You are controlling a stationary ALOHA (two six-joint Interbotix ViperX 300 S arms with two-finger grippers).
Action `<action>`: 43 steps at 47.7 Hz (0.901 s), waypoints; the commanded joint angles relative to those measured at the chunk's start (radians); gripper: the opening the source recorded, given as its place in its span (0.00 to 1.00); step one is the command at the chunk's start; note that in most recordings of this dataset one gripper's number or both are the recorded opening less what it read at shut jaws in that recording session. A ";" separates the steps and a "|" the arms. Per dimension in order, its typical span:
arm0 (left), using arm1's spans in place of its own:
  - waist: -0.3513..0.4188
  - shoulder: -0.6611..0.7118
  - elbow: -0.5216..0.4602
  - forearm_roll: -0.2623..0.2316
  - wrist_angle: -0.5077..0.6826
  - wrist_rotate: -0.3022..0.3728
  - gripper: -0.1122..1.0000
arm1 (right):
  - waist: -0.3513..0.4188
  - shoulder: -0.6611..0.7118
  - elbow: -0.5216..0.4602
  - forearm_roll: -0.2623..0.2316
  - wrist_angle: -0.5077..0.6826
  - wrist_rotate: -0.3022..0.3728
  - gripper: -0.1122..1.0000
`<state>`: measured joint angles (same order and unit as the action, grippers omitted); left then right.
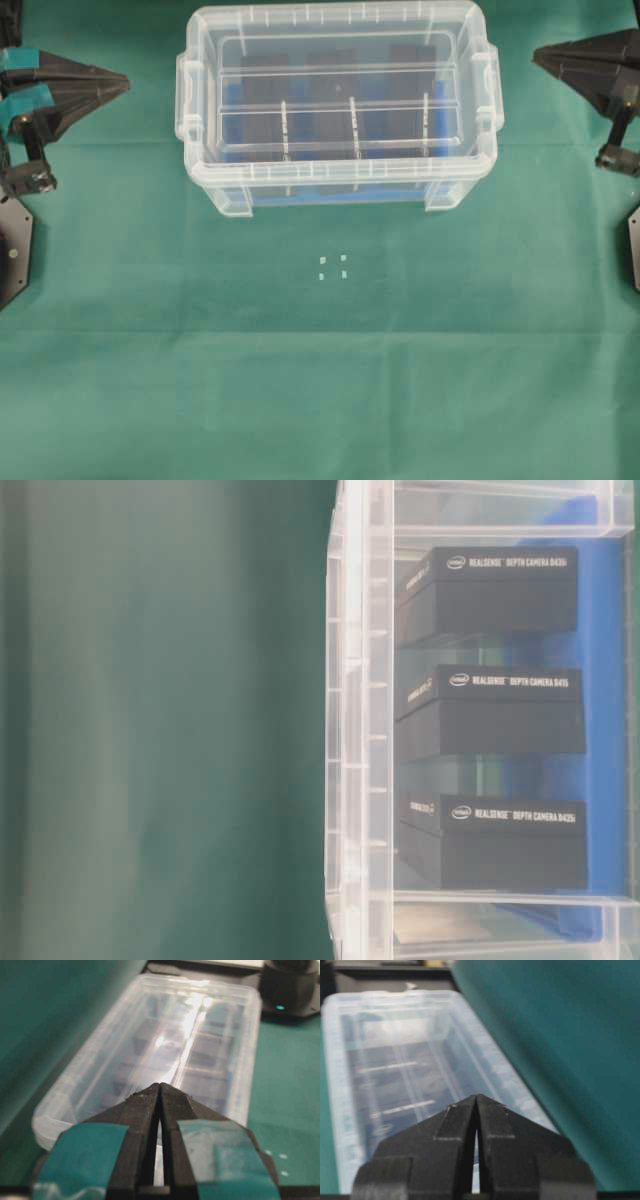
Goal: Clamp the lid of the box with both arms, then lift and open it.
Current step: 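Raise and rotate both grippers toward the lid's left and right edges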
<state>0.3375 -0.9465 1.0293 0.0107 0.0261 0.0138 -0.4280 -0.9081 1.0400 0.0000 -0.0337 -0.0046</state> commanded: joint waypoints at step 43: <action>0.064 0.164 -0.288 0.018 0.765 0.002 0.11 | -0.035 0.083 -0.242 -0.025 0.784 0.006 0.10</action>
<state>0.3912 -0.8069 0.7961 0.0199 0.7302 0.0138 -0.4602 -0.8468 0.8575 -0.0123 0.6719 -0.0015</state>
